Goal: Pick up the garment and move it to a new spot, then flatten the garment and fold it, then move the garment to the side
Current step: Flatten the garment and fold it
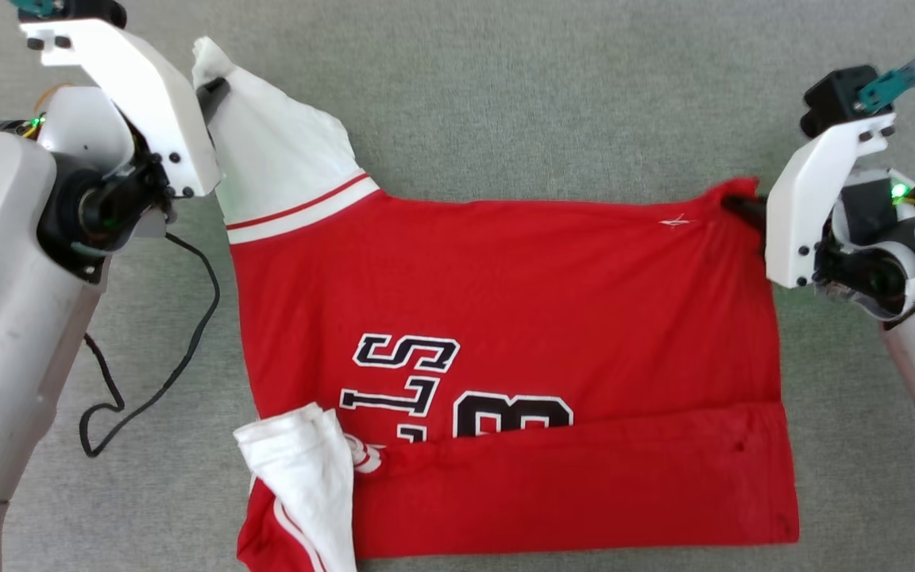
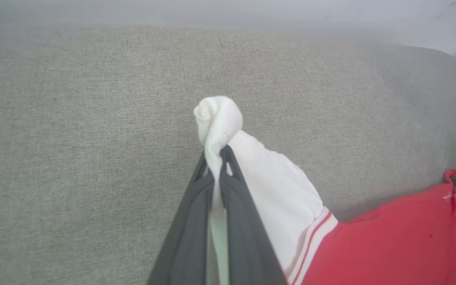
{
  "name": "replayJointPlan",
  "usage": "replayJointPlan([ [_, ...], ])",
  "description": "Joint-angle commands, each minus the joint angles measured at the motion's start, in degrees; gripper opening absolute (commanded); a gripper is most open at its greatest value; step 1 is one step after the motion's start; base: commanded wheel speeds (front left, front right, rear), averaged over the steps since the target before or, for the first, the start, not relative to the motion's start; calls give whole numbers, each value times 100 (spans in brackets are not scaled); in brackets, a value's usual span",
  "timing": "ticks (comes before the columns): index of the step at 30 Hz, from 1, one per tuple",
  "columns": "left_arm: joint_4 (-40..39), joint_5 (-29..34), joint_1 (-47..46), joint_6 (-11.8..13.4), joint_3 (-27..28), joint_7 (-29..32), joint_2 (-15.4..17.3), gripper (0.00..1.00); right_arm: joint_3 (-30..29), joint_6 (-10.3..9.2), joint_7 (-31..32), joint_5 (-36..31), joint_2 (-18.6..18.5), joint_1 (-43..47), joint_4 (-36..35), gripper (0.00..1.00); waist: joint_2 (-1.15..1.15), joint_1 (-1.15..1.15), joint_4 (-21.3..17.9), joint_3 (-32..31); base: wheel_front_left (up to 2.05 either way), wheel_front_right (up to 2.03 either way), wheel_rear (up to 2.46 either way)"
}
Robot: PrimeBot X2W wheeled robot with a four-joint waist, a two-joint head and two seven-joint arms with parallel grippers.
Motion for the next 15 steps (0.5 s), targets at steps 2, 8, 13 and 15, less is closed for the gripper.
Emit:
replayJointPlan([
  [2,-141,-44,230,-41,134,-274,80,0,-113,-3,-289,-52,-175,108,-197,0,0,0,41,-243,0,0,0],
  [8,-735,-210,1146,58,476,-983,326,0,-503,-3,-739,-196,-329,801,-807,0,0,0,94,-759,0,0,0],
  [13,-1464,-426,2456,302,733,-1500,560,0,-902,-3,-935,-368,-284,1789,-1373,0,0,0,141,-1210,0,0,0],
  [15,-1629,-498,2735,358,787,-1602,584,0,-985,-3,-950,-398,-262,2002,-1478,0,0,0,147,-1290,0,0,0],
])
